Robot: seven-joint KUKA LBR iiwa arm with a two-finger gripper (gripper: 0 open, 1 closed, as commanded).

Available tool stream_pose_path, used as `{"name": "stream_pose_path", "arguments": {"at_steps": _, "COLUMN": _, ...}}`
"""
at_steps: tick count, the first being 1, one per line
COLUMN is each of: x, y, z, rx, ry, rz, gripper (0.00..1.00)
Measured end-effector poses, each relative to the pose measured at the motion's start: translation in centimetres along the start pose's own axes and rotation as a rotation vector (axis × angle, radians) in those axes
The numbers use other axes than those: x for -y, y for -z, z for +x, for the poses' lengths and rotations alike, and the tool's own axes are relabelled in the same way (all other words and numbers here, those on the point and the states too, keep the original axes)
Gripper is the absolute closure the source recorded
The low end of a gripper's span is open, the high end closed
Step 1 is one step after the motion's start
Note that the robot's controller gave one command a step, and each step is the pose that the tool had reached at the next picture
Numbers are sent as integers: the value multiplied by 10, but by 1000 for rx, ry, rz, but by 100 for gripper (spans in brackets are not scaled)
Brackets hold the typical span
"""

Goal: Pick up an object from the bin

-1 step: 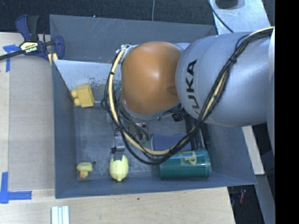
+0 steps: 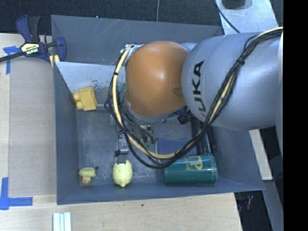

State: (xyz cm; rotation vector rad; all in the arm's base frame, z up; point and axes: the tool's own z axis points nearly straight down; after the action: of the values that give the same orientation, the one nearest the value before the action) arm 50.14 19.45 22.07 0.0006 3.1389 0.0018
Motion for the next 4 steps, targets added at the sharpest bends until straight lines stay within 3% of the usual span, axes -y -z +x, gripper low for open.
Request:
{"name": "stream_pose_path", "arguments": {"at_steps": 1, "x": 18, "y": -66, "z": 8, "rx": 2, "ry": 185, "rz": 0, "gripper": 0}}
{"name": "stream_pose_path", "arguments": {"at_steps": 2, "x": 55, "y": -60, "z": 9, "rx": 6, "ry": 410, "rz": 1, "gripper": 0}}
{"name": "stream_pose_path", "arguments": {"at_steps": 3, "x": 47, "y": -84, "z": 16, "rx": -4, "ry": 655, "rz": 0, "gripper": 0}}
{"name": "stream_pose_path", "arguments": {"at_steps": 4, "x": 29, "y": -131, "z": 17, "rx": 2, "ry": 973, "rz": 2, "gripper": 0}}
